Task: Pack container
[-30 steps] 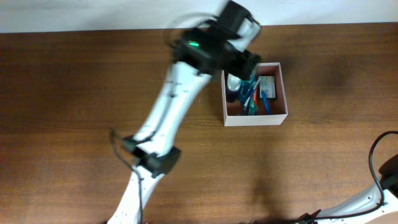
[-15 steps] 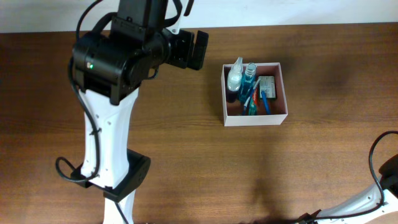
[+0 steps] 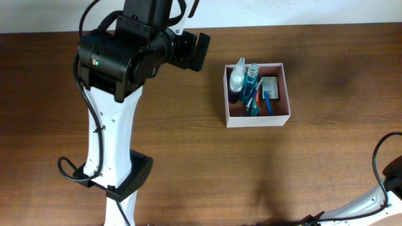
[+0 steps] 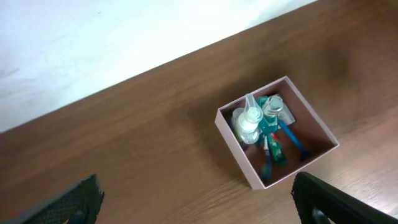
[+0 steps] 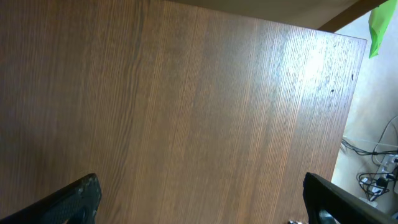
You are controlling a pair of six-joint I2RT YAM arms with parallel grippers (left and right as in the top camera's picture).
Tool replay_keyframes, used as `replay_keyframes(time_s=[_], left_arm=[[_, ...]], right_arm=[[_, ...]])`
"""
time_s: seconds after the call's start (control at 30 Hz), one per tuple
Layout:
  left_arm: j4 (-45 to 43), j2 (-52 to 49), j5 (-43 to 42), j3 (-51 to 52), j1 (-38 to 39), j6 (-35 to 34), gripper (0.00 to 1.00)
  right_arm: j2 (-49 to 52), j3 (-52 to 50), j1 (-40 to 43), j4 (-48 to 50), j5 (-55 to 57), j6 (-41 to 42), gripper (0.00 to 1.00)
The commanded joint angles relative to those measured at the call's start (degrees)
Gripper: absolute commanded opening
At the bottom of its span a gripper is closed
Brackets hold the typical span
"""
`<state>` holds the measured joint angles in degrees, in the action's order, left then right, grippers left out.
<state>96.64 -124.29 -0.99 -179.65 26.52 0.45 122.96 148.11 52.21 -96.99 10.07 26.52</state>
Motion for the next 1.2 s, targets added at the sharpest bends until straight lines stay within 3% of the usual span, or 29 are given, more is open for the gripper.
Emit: replay_keyframes(time_s=[0.0, 0.17, 0.5, 0.93, 1.17], left_arm=[[0.02, 0.35, 0.83, 1.27, -0.46, 6.84, 0.99], [-3.37, 5.22, 0.76, 10.36, -1.79, 7.85, 0.99], [-36.33, 27.89, -3.85, 60.52, -8.96, 7.87, 0.99], [-73.42, 54.60, -18.67, 110.66, -21.66, 7.78, 0.99], [-87.71, 72.06, -18.67, 132.76, -25.29, 2.80, 0.99]], right_arm=[[-0.50, -0.09, -0.04, -0.31, 0.74, -0.17, 0.99], [-0.50, -0.09, -0.04, -0.31, 0.74, -0.17, 0.99], [-0.50, -0.09, -0.04, -0.31, 0.74, -0.17, 0.99], [-0.50, -0.09, -0.04, -0.31, 0.74, -0.17, 0.99], [-0.50, -0.09, -0.04, -0.31, 0.74, -0.17, 0.99]])
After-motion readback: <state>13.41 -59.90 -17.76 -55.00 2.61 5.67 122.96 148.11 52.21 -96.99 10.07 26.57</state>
